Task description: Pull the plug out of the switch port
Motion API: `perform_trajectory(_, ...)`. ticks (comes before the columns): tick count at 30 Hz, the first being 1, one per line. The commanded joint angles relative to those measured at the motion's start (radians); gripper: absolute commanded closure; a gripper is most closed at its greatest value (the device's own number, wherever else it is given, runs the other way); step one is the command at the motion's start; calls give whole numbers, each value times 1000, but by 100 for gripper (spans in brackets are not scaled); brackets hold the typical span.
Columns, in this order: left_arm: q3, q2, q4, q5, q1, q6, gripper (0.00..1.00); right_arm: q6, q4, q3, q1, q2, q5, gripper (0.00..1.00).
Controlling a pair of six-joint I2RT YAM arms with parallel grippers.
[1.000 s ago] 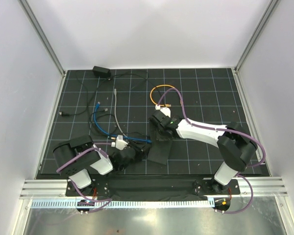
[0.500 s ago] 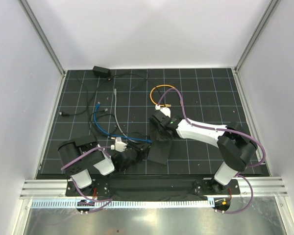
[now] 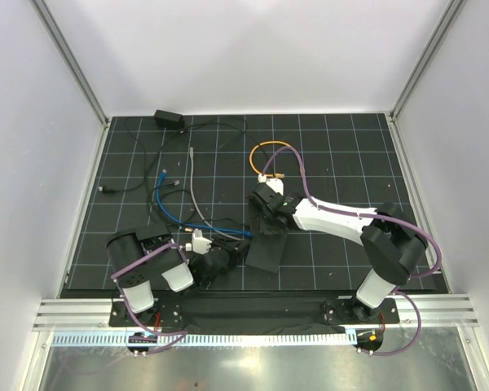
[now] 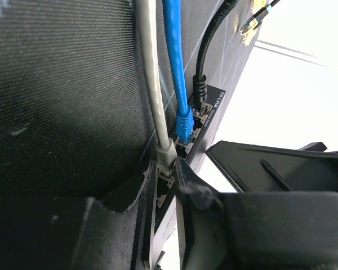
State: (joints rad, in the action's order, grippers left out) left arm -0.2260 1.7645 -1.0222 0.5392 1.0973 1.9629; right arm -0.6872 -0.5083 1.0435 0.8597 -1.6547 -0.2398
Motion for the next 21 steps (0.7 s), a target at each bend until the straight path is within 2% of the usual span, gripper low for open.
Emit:
perform_trajectory(1,5,50,-11,25,1,-47,79,2,-12,7,-2,-30,14,23)
perform_trajectory(6,4,133,-100,10,3,-61,85,9,-36,19,12,-34,-26,22)
perform_trajectory(11,20,202,-190,11,7,-58,99,9,-84,52,35,-54,-82,20)
perform_trajectory(21,39,222,-234,33,9,-84,100,-11,-137,82,84,-125,-153,15)
